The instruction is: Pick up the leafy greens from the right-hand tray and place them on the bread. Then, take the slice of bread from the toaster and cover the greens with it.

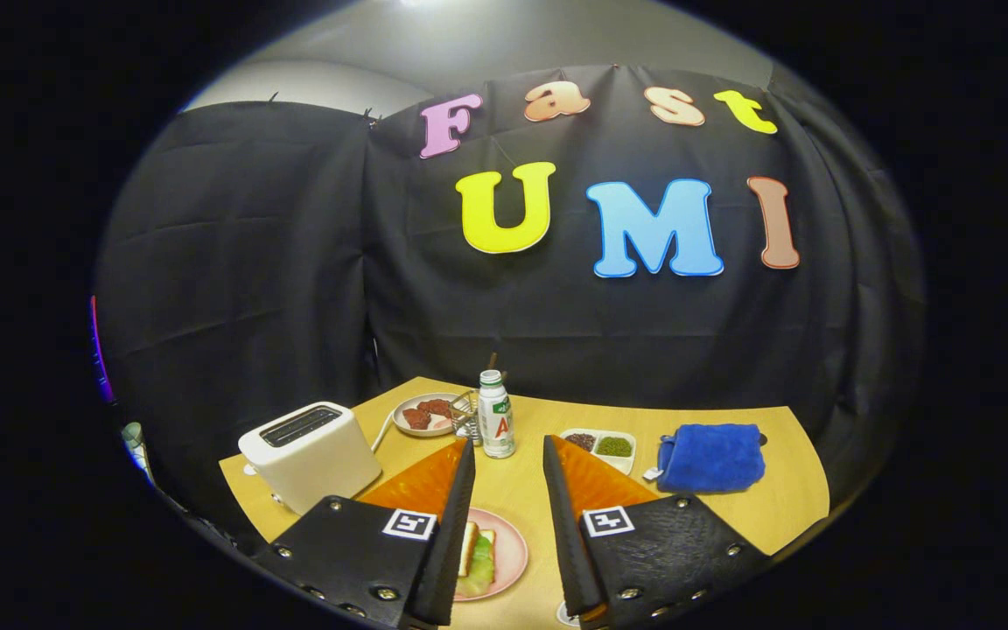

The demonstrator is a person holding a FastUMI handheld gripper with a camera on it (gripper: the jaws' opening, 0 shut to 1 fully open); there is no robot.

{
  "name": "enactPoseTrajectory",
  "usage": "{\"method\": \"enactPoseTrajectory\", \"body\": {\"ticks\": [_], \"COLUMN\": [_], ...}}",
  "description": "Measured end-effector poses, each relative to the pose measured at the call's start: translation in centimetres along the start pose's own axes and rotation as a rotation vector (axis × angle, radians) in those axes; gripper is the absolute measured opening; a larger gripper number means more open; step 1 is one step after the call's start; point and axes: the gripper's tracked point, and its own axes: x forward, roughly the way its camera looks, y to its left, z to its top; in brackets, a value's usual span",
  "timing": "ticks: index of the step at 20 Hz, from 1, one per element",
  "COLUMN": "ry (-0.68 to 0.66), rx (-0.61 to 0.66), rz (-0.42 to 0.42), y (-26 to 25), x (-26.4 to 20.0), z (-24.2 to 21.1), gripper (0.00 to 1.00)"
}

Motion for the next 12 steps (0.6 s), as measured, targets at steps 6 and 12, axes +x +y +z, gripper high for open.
{"method": "enactPoseTrajectory", "body": {"ticks": [6,12], "ry": [-0.081,-0.166], "rx": [-0.131,-0.066], "rz": [-0.043,-0.099], "y": [-6.4,-15.3], "x": [-4.5,-10.4], "z": [1.1,2.4], "gripper": [0.47,0.47]}}
